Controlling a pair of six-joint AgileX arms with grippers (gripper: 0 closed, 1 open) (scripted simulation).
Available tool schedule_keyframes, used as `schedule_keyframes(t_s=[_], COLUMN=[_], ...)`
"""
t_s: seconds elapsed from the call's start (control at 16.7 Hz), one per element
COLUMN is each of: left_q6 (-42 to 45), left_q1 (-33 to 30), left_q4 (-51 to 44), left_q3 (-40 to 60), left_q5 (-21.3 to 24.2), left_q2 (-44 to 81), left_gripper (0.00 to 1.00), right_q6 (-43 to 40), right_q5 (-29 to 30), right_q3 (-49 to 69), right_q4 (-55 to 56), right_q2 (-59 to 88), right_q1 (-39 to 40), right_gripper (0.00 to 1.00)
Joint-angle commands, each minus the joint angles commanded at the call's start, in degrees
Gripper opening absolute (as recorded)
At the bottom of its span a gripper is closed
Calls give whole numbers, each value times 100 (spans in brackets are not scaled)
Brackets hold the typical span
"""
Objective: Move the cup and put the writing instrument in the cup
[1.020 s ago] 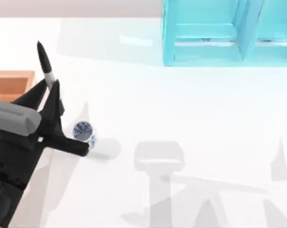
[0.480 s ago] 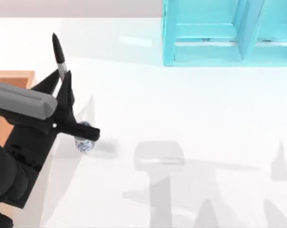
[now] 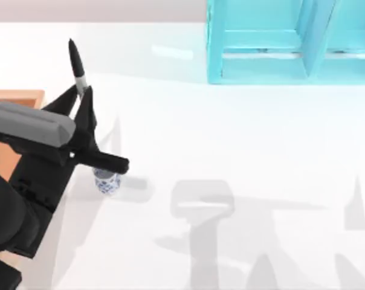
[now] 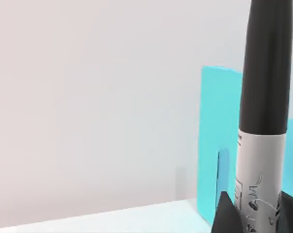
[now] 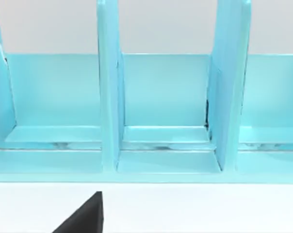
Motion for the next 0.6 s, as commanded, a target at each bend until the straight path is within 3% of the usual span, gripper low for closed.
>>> schedule_keyframes(t_s=[0.6], left_q6=[0], left_q1=[0], left_q4=[0], left_q3=[0], left_q5=[0], left_q2=[0], left_gripper=[83], right_q6=[0], right_q5=[0], right_q3=[0], right_q4=[0], right_q2=[0], right_q1=[0], right_gripper=[100])
